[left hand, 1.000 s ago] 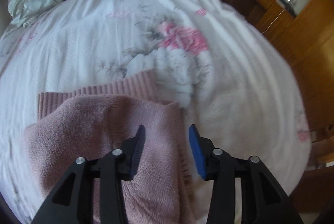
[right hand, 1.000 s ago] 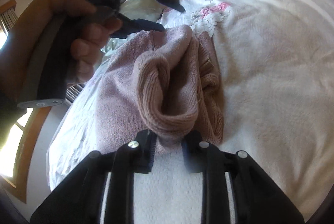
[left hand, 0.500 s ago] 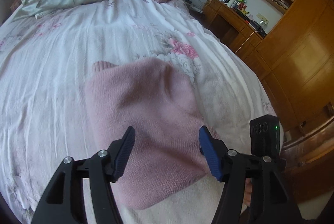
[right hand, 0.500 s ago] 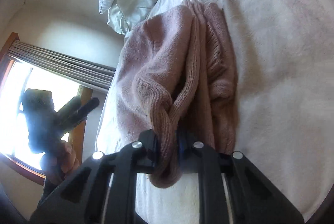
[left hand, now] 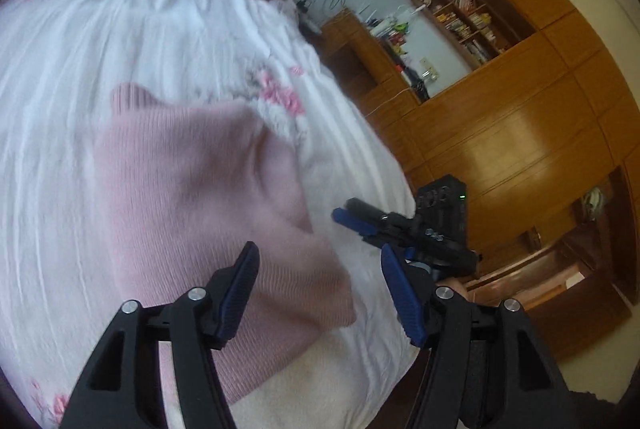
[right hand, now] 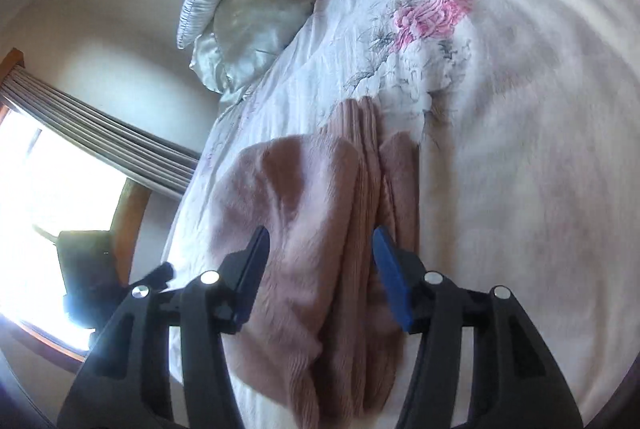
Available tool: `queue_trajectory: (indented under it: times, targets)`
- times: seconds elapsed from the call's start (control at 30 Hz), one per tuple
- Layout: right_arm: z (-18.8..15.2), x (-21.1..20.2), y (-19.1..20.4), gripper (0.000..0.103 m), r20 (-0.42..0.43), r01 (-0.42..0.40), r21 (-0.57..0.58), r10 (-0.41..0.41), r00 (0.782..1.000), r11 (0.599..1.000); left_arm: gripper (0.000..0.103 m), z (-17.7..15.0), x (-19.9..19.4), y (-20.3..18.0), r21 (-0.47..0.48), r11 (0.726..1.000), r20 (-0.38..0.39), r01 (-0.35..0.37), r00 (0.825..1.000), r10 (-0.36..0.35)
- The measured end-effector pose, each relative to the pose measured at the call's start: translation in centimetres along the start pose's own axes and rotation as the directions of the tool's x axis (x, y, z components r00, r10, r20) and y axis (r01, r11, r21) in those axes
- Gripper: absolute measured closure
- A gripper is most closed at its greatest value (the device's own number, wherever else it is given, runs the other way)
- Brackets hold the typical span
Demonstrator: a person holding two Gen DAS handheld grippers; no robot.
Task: Fold small clothes
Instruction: 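Press the folded sweater flat with the right tool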
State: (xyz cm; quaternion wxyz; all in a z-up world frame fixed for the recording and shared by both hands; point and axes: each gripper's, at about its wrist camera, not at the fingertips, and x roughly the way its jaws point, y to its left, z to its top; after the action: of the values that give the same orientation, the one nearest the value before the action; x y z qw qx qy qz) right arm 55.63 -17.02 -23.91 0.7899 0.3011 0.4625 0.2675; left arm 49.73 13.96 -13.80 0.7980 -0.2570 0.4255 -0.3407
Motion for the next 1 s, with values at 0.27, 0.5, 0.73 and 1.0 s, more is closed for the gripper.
queue_trajectory:
  times: [0.27, 0.5, 0.73, 1.0]
  targets:
    - [3.2, 1.7, 2.7, 0.095, 0.132, 0.116, -0.182, -0.093, 0.987, 0.976, 0.04, 1.8, 5.1, 5.8, -0.098, 0.995, -0.064, 0.015, 0.998, -0.021]
    - [3.0, 6.4, -1.5, 0.09, 0.016, 0.272, -0.139, -0.273, 0.962, 0.952, 0.042, 1.9, 4.5, 5.6, -0.087, 0.994, -0.015, 0.06, 0.998, -0.061]
    - [4.2, 6.2, -1.9, 0.09, -0.022, 0.255, -0.106, -0.259, 0.966, 0.961, 0.053, 4.8, 7.7, 8.1, -0.057, 0.995, -0.155, -0.082, 0.985, 0.072]
    - [2.3, 1.1, 2.5, 0.085, -0.018, 0.056, -0.14, -0.059, 0.998, 0.989, 0.053, 3.5, 3.4, 5.4, 0.002, 1.0, -0.049, -0.02, 0.999, 0.02]
